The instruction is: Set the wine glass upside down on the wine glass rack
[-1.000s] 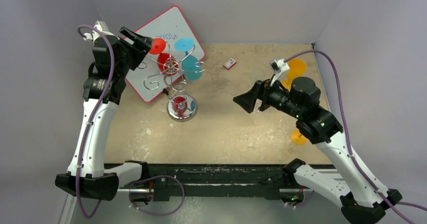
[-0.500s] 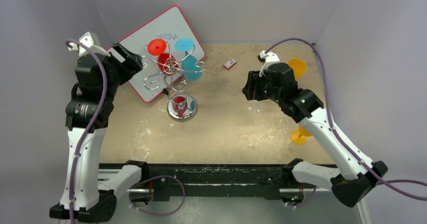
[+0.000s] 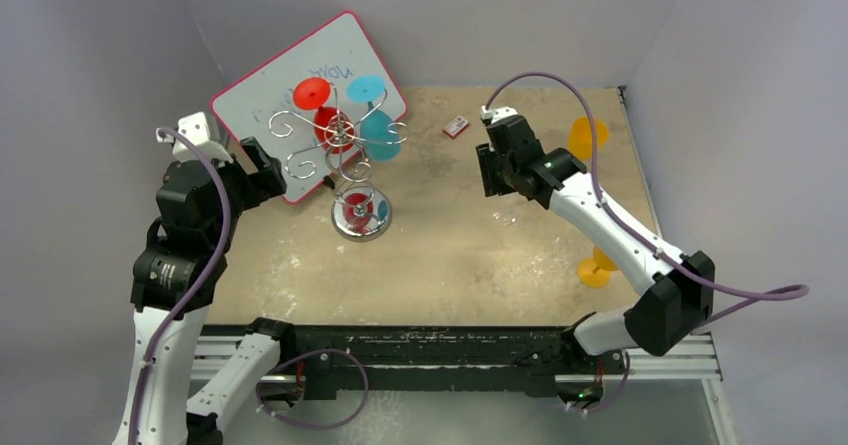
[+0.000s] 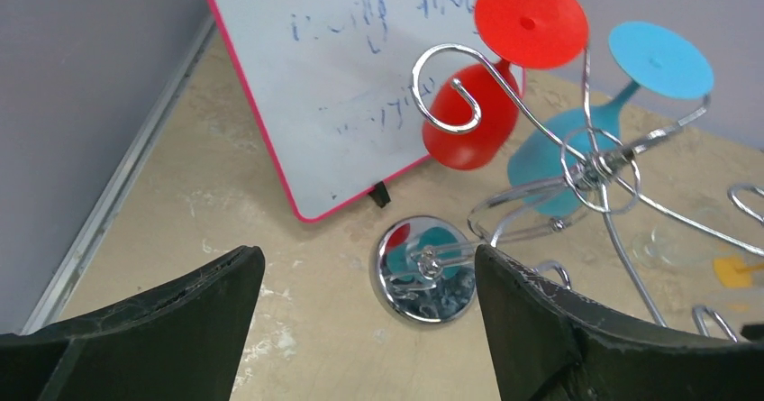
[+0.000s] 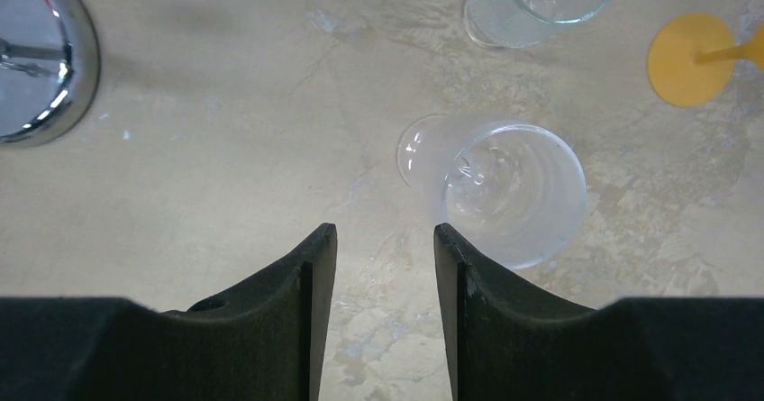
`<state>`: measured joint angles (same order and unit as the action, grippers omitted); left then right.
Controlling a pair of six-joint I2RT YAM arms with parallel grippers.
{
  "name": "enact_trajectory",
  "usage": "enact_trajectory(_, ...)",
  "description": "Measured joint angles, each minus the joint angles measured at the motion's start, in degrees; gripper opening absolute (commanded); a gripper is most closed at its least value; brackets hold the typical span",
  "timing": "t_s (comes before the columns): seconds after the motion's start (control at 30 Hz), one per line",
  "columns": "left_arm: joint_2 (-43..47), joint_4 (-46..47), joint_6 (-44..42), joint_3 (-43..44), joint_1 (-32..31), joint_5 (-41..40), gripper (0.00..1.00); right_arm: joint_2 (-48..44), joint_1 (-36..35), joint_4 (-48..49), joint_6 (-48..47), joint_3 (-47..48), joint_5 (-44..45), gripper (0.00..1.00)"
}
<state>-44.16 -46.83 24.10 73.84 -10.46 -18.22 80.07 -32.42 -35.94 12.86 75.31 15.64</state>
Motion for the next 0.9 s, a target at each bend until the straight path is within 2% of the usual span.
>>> enact_trajectory(0.33, 3.2, 2.0, -5.2, -1.6, -2.1, 11.2, 0.88, 2.4, 1.4, -2.6, -2.0, 1.5, 1.6, 0.47)
enact_trajectory(0.53, 2.3, 2.5, -5.7, -1.3, -3.0, 15.1, 1.00, 4.0, 2.0, -5.4, -2.5, 7.4, 1.4, 0.48)
enact_trajectory(0.73, 2.7, 3.9, -4.6, -2.1, -3.1, 15.2, 1.00, 4.0, 2.3, -6.3, -3.4, 8.9, 1.4, 0.47)
enact_trajectory(0.9, 3.0, 4.7, -3.5, -2.5, -3.1, 15.2, 0.94, 4.7, 2.6, -7.0, -3.9, 8.2, 1.4, 0.47)
